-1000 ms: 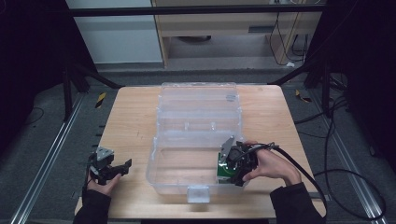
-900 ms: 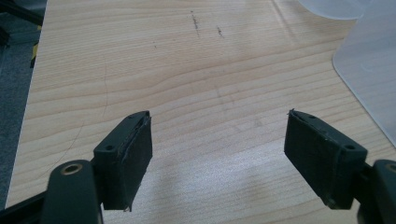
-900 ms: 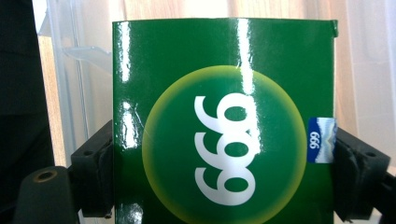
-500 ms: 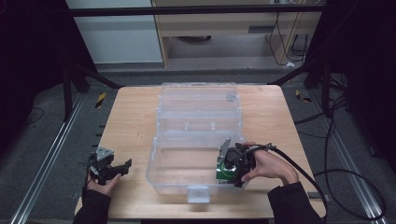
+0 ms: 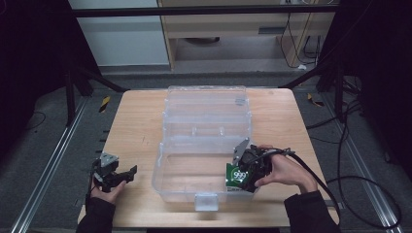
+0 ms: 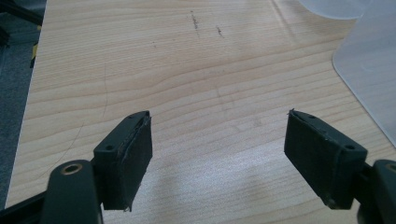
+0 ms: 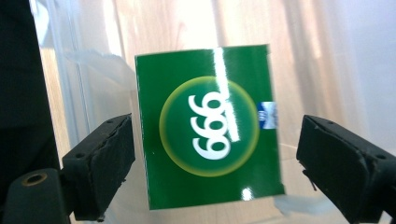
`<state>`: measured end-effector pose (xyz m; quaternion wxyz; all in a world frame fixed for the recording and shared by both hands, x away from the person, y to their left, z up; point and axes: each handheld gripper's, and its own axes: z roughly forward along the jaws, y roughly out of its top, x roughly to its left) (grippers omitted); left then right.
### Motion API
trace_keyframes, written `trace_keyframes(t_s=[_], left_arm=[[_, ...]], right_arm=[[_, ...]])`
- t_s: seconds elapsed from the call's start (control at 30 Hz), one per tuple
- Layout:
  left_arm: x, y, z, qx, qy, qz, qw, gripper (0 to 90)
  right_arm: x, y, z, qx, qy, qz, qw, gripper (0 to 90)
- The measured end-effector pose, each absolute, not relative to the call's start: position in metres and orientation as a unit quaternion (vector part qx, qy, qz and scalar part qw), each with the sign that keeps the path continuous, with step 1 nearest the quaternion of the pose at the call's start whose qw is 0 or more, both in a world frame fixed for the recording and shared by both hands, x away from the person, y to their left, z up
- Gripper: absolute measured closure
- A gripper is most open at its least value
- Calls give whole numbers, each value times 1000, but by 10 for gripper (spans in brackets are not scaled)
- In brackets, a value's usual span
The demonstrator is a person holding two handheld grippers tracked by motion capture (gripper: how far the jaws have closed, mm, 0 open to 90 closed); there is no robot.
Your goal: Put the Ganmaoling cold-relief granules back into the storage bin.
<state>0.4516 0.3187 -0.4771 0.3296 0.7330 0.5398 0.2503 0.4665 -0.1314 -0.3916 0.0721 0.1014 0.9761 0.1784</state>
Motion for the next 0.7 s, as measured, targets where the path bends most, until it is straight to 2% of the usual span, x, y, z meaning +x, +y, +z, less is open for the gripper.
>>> trace_keyframes(t_s=[0.37,0.7], left_arm=[[452,319,-477,733,540,251,329,229],[452,319,-477,733,540,250,329,229]], right_arm=[[458,-163,-363,162,939,274,133,74],[453,-199,-361,242,890,335,193,62]])
